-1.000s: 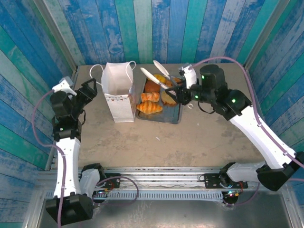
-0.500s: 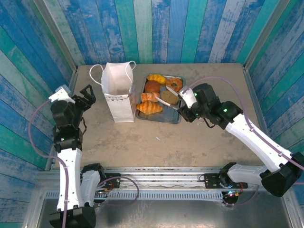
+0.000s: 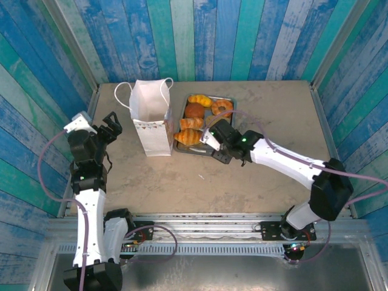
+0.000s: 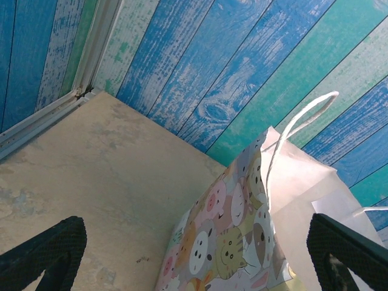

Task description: Place the fake bread into the paper bag

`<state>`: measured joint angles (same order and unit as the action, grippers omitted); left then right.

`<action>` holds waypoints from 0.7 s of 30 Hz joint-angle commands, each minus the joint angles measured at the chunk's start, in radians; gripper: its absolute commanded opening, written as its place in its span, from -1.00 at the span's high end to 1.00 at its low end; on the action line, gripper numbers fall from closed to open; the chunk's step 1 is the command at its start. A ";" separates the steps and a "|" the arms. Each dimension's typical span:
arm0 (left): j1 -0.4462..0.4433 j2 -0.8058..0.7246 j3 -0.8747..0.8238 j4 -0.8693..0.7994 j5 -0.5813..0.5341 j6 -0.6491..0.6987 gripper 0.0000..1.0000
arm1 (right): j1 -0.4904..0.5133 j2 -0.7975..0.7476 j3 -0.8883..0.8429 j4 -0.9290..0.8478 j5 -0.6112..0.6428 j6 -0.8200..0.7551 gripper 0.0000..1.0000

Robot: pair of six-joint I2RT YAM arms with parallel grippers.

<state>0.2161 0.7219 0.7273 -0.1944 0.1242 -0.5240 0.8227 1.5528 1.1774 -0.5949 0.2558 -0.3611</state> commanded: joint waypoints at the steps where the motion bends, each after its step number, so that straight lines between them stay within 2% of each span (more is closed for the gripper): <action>1: 0.003 0.010 -0.014 0.036 -0.017 0.018 -0.95 | 0.009 0.042 0.062 0.029 0.064 -0.038 -0.25; 21: 0.003 0.063 -0.013 0.063 -0.023 0.019 -0.94 | 0.030 0.226 0.170 0.031 0.094 -0.068 -0.26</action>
<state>0.2161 0.7792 0.7261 -0.1562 0.1116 -0.5198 0.8440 1.7576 1.3121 -0.5671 0.3183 -0.4202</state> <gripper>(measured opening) 0.972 0.630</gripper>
